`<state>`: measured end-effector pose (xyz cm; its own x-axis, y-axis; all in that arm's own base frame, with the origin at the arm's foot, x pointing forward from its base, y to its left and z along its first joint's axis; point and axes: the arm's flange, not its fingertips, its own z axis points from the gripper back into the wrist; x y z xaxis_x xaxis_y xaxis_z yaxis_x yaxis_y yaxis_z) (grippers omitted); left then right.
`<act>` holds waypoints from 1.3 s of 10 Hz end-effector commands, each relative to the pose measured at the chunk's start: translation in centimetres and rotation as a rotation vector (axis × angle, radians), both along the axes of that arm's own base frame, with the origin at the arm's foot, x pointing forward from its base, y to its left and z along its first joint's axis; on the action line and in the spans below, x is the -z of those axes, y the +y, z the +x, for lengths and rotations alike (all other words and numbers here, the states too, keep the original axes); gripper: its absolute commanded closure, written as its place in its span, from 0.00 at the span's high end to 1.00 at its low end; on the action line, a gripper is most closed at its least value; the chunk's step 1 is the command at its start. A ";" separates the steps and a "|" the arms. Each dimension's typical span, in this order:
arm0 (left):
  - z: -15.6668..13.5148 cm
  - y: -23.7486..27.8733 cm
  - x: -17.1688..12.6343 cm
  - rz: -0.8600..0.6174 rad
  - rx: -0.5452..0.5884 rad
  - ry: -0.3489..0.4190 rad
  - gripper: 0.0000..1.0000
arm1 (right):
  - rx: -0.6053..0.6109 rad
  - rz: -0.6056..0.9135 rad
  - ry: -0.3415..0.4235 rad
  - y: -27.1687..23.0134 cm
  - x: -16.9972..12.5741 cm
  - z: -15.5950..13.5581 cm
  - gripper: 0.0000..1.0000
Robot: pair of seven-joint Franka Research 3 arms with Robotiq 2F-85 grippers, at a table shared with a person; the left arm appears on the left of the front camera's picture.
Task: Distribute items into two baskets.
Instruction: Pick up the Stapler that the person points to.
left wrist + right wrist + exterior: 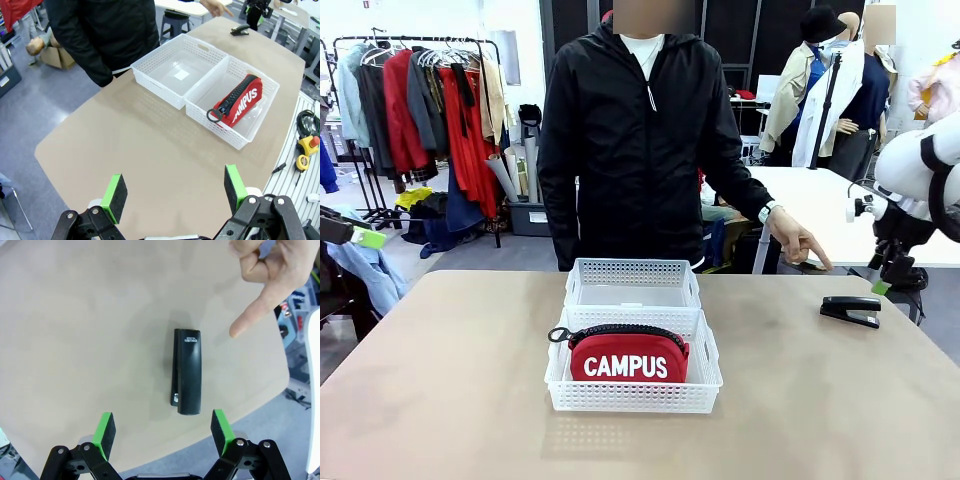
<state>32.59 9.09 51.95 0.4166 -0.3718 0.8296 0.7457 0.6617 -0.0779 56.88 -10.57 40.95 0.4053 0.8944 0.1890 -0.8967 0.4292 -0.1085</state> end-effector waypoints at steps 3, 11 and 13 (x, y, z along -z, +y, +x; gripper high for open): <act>0.2 0.2 0.0 -0.005 0.013 -0.020 1.00 | 0.060 -0.076 0.037 1.0 1.3 3.0 1.00; 0.2 0.2 0.0 -0.005 0.013 -0.020 1.00 | 0.050 -0.124 0.080 1.1 6.3 5.9 1.00; 0.2 0.2 0.0 -0.005 0.013 -0.020 1.00 | 0.033 -0.116 0.092 0.9 7.3 6.5 1.00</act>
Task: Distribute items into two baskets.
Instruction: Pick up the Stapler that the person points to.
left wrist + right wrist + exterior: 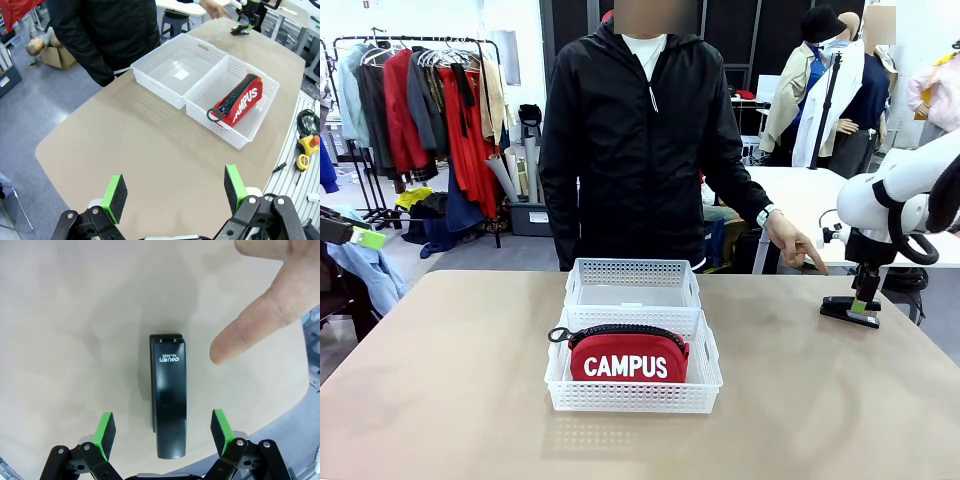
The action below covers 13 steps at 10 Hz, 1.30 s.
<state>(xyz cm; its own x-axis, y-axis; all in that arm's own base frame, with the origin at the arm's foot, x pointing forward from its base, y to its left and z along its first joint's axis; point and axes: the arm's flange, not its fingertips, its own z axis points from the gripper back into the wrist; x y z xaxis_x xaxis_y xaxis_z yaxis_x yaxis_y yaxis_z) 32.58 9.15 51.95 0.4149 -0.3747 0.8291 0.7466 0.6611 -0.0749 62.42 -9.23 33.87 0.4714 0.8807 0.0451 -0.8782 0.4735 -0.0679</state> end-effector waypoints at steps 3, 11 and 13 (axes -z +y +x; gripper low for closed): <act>0.2 0.1 0.0 -0.008 0.012 -0.019 1.00 | -0.017 0.001 0.025 -0.1 1.2 1.4 1.00; 0.2 0.1 0.0 -0.008 0.012 -0.019 1.00 | -0.026 -0.014 0.050 0.4 2.7 1.3 1.00; 0.2 0.1 0.0 -0.008 0.012 -0.019 1.00 | -0.030 -0.016 0.052 0.4 2.8 1.3 0.89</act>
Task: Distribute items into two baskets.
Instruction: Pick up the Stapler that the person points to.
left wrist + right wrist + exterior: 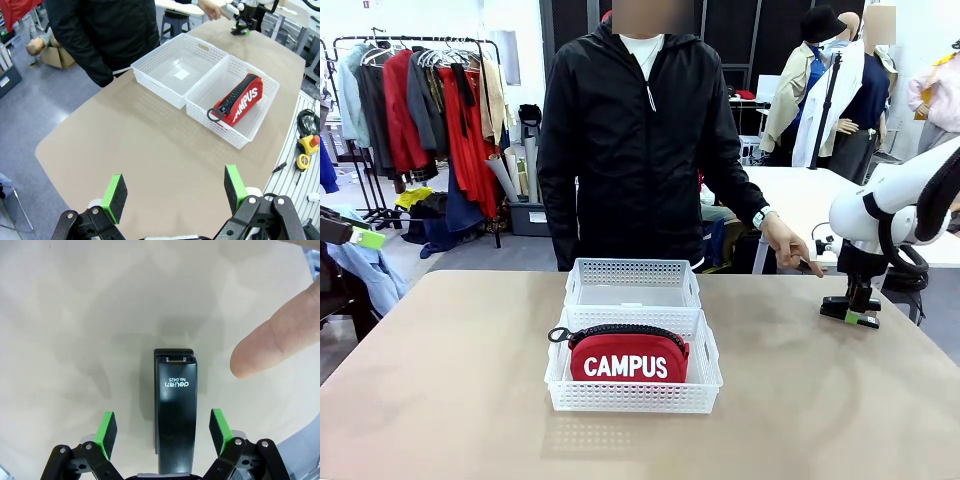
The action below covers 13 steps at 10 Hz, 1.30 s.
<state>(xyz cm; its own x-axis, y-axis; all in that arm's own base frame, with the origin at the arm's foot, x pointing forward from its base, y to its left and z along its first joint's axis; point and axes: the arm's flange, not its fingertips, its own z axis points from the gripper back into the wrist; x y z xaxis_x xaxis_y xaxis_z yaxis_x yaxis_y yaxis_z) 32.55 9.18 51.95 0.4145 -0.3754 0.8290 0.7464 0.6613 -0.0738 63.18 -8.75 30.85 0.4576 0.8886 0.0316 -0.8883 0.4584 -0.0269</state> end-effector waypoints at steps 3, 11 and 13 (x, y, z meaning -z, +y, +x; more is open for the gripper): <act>0.2 0.1 0.0 -0.009 0.012 -0.018 1.00 | -0.017 -0.021 0.021 0.0 0.3 0.5 0.44; 0.2 0.1 0.0 -0.009 0.012 -0.018 1.00 | -0.021 -0.018 0.018 -0.6 0.3 0.5 0.00; 0.2 0.1 0.0 -0.009 0.012 -0.018 1.00 | -0.024 -0.019 0.022 -0.5 0.1 0.5 0.00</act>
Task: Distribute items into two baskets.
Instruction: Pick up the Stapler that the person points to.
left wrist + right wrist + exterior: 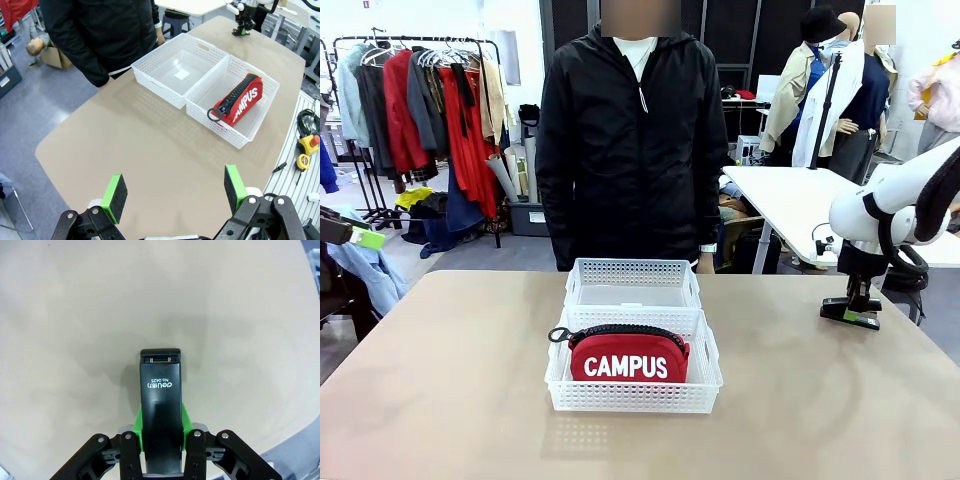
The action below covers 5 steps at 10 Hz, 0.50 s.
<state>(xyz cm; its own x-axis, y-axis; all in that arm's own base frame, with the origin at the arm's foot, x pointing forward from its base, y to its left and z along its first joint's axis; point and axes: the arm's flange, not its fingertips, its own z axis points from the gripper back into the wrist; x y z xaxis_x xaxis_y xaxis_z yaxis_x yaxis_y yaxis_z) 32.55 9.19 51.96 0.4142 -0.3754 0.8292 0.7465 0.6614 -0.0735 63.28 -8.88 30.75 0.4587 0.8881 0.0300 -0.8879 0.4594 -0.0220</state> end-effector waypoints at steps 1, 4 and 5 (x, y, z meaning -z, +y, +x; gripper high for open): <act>0.2 0.1 0.0 -0.009 0.012 -0.018 1.00 | -0.005 -0.024 0.010 -0.2 -1.2 0.2 0.00; 0.2 0.1 0.0 -0.009 0.012 -0.018 1.00 | 0.120 -0.041 0.048 0.2 -6.0 -1.0 0.00; 0.2 0.1 0.0 -0.009 0.012 -0.018 1.00 | 0.199 -0.027 0.079 0.7 -8.0 -2.0 0.00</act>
